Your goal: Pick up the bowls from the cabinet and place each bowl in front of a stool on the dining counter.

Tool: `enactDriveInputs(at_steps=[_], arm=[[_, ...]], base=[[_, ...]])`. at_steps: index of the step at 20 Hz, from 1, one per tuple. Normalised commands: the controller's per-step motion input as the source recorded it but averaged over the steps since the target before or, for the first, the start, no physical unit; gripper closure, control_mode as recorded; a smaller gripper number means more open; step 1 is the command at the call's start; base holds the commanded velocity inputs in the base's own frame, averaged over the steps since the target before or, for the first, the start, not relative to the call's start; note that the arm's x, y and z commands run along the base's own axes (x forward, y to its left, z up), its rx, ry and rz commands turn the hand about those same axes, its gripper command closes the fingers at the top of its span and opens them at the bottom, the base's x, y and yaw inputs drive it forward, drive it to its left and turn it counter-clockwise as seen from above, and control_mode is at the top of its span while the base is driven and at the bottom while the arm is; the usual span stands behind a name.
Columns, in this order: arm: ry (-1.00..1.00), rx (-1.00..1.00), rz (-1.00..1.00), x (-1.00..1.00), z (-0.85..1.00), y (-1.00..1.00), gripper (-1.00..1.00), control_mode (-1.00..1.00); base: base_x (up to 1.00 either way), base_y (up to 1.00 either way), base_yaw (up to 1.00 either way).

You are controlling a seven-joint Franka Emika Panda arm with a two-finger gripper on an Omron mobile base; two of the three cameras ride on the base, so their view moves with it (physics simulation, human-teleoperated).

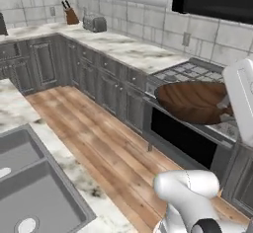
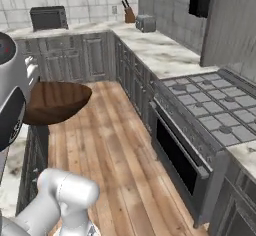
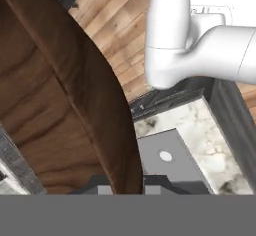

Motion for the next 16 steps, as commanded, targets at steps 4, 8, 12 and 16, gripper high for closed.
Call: enactDriveInputs(at_steps=[4,8,12,16], arm=[[0.0,0.0,0.0,0.0,0.0,0.0,1.0,1.0],[0.0,0.0,0.0,0.0,0.0,0.0,1.0,1.0],[0.0,0.0,0.0,0.0,0.0,0.0,1.0,1.0],[0.0,0.0,0.0,0.0,0.0,0.0,1.0,1.0]], base=[[-0.56,0.71,0.83],[-0.97,0.13,0.39],[-1.0,0.0,0.35],[-1.0,-0.02,0.35]])
